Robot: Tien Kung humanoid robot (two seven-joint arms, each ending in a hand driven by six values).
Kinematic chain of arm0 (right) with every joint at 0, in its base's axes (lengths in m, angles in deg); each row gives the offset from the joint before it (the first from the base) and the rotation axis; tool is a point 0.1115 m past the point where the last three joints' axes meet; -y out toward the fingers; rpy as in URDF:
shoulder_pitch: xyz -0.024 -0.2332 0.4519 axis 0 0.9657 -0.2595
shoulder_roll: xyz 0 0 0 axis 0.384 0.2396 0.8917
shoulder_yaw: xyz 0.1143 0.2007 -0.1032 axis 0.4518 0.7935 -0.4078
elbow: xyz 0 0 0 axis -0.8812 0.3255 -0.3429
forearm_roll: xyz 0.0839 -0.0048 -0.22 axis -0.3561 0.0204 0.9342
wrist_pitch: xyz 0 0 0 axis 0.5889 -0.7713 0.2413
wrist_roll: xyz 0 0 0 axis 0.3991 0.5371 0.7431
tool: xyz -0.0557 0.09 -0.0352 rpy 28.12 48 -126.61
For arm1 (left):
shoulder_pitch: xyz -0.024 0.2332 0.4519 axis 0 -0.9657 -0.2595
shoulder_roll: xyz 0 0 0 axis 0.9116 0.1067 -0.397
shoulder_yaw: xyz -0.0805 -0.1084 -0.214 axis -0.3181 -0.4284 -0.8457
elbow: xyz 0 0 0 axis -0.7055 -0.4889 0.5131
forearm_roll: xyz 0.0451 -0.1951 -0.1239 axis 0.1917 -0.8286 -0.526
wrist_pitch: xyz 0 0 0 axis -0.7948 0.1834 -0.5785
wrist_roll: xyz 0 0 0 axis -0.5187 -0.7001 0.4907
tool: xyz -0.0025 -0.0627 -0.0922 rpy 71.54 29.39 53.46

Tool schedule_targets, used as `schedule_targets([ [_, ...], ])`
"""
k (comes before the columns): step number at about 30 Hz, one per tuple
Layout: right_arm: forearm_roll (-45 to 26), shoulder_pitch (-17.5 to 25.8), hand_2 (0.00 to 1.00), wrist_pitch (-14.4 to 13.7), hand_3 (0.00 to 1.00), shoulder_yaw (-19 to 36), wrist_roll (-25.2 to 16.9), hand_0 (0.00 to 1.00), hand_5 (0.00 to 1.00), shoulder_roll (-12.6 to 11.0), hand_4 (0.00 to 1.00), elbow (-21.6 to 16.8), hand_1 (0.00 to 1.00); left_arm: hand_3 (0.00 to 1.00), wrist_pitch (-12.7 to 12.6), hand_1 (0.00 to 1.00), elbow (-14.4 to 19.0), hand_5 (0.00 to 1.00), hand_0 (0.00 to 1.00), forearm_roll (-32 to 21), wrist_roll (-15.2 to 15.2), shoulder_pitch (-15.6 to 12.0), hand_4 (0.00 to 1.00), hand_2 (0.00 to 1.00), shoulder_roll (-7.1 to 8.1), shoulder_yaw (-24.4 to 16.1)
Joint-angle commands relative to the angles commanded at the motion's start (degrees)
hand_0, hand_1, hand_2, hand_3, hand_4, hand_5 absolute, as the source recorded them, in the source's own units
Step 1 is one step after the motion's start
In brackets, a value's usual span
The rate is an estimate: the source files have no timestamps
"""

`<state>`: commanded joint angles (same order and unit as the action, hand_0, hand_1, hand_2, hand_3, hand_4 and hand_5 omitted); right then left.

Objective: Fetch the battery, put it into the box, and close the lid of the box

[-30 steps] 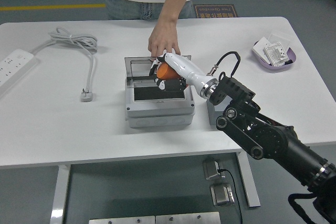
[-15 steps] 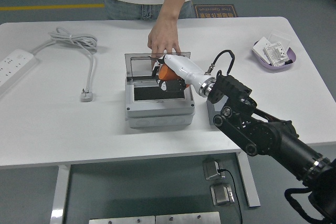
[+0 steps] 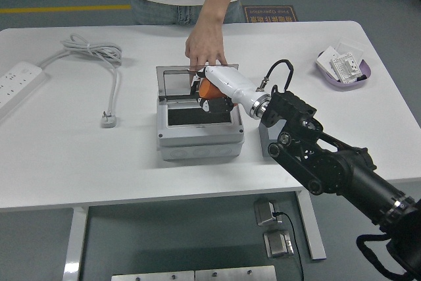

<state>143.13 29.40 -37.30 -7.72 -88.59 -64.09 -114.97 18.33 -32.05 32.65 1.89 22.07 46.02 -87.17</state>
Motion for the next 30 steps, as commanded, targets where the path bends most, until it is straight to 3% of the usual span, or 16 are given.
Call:
schedule_targets([
  [1, -0.23, 0.04, 0.425, -0.03, 0.366, 0.00, -0.10, 0.278, 0.002, 0.00, 0.116, 0.02, 0.389, 0.644, 0.00, 0.393, 0.00, 0.234, 0.589, -0.02, 0.00, 0.01, 0.717, 0.595, 0.00, 0.01],
  [2, -0.53, 0.09, 0.460, -0.06, 0.480, 0.00, -0.20, 0.287, 0.023, 0.02, 0.351, 0.03, 0.426, 0.643, -0.01, 0.394, 0.00, 0.235, 0.588, -0.03, 0.01, 0.02, 0.717, 0.595, 0.00, 0.01],
  [7, -2.19, 0.35, 0.460, -0.35, 0.480, -0.12, -0.51, 0.287, 0.023, 0.14, 0.351, -0.28, 0.426, 0.643, -0.01, 0.394, 0.00, 0.235, 0.588, -0.14, 0.00, 0.00, 0.717, 0.595, -0.02, 0.15],
  [8, -2.46, 0.40, 0.508, -0.42, 0.580, -0.15, -0.54, 0.276, 0.102, 0.16, 0.645, -0.39, 0.435, 0.644, -0.01, 0.395, 0.00, 0.238, 0.588, -0.14, -0.01, 0.00, 0.717, 0.595, -0.02, 0.18],
  [13, -4.03, 0.73, 0.508, -0.99, 0.580, -0.46, -0.85, 0.276, 0.102, 0.38, 0.645, -0.88, 0.435, 0.644, -0.04, 0.395, 0.00, 0.238, 0.588, -0.23, -0.01, 0.00, 0.717, 0.595, -0.04, 0.33],
  [14, -4.26, 0.80, 0.518, -1.09, 0.596, -0.50, -0.92, 0.280, 0.229, 0.43, 0.655, -0.94, 0.427, 0.644, -0.04, 0.397, 0.00, 0.237, 0.588, -0.23, -0.02, 0.00, 0.717, 0.595, -0.04, 0.35],
  [30, -4.80, 1.76, 0.517, -1.31, 0.576, 0.47, -1.09, 0.289, 0.313, 0.84, 0.748, -0.32, 0.433, 0.643, 0.00, 0.400, 0.00, 0.238, 0.588, -0.05, -0.01, 0.29, 0.717, 0.595, -0.13, 0.78],
])
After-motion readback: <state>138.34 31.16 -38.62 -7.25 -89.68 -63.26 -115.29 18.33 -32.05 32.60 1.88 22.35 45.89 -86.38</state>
